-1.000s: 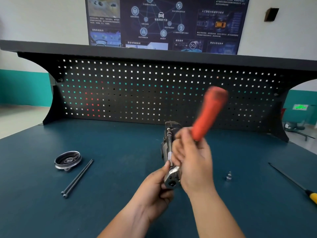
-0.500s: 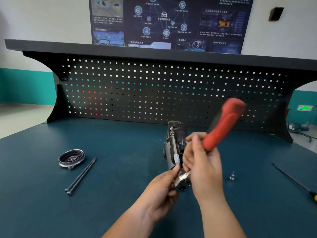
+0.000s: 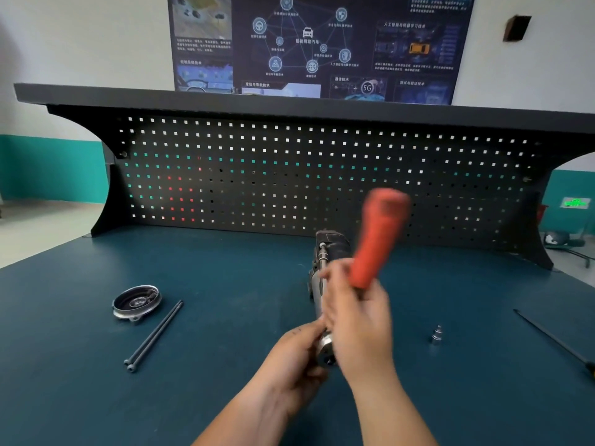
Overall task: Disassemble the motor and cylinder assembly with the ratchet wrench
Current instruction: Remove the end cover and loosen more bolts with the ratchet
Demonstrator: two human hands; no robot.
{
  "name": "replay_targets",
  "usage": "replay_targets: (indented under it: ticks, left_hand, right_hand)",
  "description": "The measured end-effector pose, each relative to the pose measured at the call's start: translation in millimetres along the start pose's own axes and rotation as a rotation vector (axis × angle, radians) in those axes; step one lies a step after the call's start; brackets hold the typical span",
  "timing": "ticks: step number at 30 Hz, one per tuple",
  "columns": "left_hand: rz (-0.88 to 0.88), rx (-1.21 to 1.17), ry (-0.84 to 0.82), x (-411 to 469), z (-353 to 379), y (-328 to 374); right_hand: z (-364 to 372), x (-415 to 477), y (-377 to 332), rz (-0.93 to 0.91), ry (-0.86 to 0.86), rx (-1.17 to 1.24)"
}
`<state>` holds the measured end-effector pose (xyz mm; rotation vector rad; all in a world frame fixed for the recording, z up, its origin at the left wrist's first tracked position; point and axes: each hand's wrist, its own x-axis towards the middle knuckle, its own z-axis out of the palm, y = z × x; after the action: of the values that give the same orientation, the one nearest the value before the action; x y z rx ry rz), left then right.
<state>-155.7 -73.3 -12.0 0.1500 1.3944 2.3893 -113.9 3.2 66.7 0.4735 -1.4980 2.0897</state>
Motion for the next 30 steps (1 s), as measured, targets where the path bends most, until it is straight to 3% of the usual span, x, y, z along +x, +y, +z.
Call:
replay_targets:
  ticks: [4, 6, 8, 11, 17, 27, 30]
  left_hand:
    - [0.031, -0.071, -0.052, -9, 16, 4]
    - [-0.001, -0.119, -0.006, -13, 23, 7]
    - [-0.013, -0.099, 0.027, -15, 27, 8]
    - [0.010, 0.048, 0.042, -19, 27, 12]
    - [-0.002, 0.172, 0.047, -23, 22, 18]
    - [0.162, 0.035, 0.032, -22, 23, 11]
    - [0.204, 0.098, 0.005, -20, 17, 6]
  right_hand:
    - [-19, 1, 0, 0.094, 0.487, 0.588]
    - [-22, 0, 1, 0.117, 0.581, 0.644]
    - [-22, -1, 3, 0.090, 0.570, 0.562]
    - [-18, 0, 0, 0.006, 0.439, 0.418]
    - [-17, -8, 5, -0.122, -0.028, 0.167]
    - [-19, -7, 10, -0.263, -0.468, -0.625]
    - [-18, -7, 12, -0.293, -0.510, -0.686]
